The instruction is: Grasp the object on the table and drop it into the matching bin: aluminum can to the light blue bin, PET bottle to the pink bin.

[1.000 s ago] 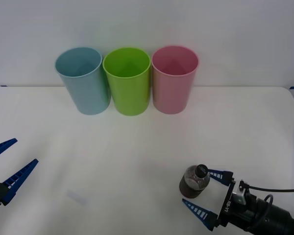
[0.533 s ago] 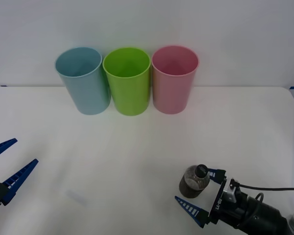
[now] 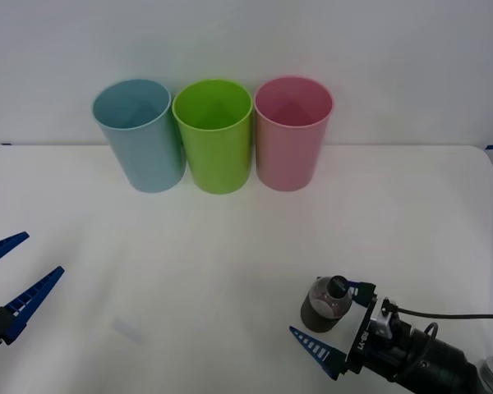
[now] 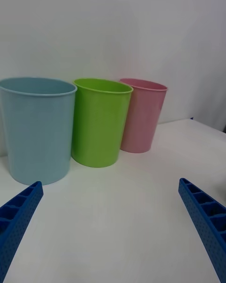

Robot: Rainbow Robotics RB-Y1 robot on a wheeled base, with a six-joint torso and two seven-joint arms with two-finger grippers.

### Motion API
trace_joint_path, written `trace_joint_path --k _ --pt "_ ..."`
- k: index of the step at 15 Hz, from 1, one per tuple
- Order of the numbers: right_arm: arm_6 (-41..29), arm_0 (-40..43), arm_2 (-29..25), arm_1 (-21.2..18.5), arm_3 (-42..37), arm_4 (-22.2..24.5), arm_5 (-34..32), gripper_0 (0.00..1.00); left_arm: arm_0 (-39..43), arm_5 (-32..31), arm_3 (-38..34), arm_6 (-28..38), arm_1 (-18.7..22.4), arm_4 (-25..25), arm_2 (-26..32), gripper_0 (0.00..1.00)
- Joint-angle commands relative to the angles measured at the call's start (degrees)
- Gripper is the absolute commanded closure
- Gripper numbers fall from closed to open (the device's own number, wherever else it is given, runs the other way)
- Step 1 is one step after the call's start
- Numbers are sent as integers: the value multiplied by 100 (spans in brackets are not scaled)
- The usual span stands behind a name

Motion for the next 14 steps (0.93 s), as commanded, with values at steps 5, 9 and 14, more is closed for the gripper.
trace_joint_path --k 5,9,14 --pt "0 -9 -6 0 -1 -26 -1 11 0 0 0 0 0 0 0 0" --pt "18 -9 -6 -9 -1 -70 8 100 0 0 0 0 0 0 0 0" --pt "35 -9 -33 0 -1 -96 -1 100 0 0 0 0 0 0 0 0"
